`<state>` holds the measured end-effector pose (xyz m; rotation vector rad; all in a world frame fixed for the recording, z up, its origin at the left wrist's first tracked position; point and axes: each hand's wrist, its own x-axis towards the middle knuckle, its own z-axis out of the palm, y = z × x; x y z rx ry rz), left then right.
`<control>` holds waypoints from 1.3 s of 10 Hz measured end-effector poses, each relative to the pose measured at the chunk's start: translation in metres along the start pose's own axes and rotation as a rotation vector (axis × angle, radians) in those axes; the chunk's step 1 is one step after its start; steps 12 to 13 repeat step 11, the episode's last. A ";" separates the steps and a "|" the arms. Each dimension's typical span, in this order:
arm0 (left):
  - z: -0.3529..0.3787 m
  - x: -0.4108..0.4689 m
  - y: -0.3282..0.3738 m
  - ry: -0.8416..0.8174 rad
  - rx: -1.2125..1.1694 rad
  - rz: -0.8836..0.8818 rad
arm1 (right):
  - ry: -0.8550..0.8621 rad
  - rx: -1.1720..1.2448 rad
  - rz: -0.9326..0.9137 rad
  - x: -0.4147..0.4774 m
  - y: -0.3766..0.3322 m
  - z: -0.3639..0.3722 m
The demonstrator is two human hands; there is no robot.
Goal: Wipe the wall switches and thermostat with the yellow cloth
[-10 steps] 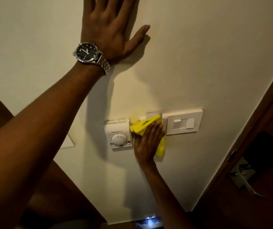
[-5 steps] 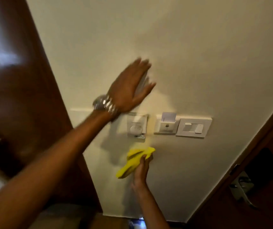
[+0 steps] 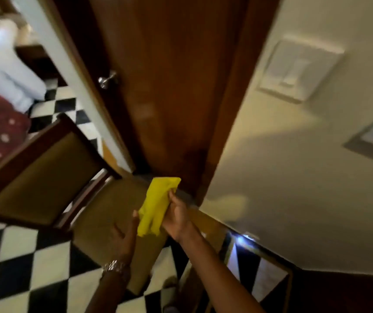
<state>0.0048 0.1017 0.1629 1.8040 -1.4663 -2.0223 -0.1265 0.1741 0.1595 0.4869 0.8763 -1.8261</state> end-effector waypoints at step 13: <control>-0.025 0.229 -0.119 0.369 -0.223 -0.133 | -0.112 -2.148 -0.337 0.232 0.055 -0.041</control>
